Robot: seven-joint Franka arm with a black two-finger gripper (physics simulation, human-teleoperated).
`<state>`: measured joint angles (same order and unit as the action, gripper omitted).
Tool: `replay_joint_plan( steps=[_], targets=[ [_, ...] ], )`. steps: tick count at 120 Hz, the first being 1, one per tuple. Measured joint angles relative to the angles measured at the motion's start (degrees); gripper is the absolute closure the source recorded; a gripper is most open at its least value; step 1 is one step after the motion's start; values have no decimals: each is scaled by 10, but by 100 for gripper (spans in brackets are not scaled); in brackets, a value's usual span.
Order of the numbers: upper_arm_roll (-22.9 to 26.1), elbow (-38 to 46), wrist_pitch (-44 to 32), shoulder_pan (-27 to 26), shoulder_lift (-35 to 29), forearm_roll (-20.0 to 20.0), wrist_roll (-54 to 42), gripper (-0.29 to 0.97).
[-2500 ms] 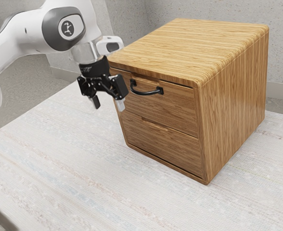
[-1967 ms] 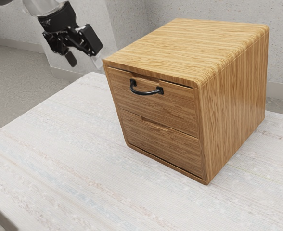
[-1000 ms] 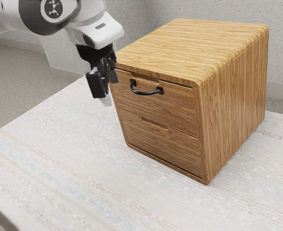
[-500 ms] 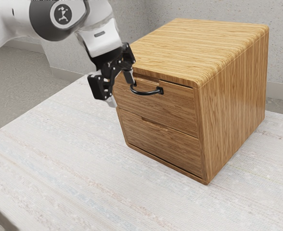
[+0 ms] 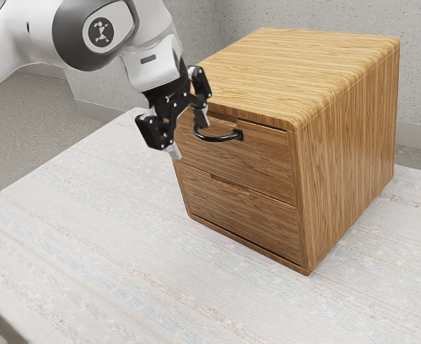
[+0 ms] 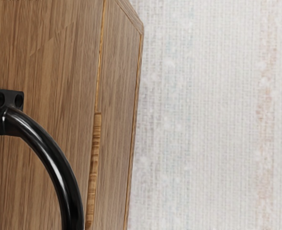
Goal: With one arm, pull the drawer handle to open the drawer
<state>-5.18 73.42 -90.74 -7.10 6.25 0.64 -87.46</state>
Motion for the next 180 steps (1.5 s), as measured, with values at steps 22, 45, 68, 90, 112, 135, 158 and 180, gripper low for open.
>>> replay_joint_plan(
  steps=[22, 45, 68, 90, 112, 135, 158, 180],
  targets=[
    [0, 2, -7, -1, 1, 1, -19, 22],
    [0, 11, -20, -2, 2, 2, -34, 27],
    [0, 18, -27, -1, 3, 3, -44, 29],
    [0, 23, -33, -1, 2, 2, -51, 33],
    [0, 24, -36, -1, 2, 1, -55, 42],
    [0, 25, -37, -1, 0, 0, -56, 54],
    [0, 44, -35, -1, -18, -2, -55, 61],
    [-1, 87, -32, -1, -54, -4, -54, 63]
  ],
)
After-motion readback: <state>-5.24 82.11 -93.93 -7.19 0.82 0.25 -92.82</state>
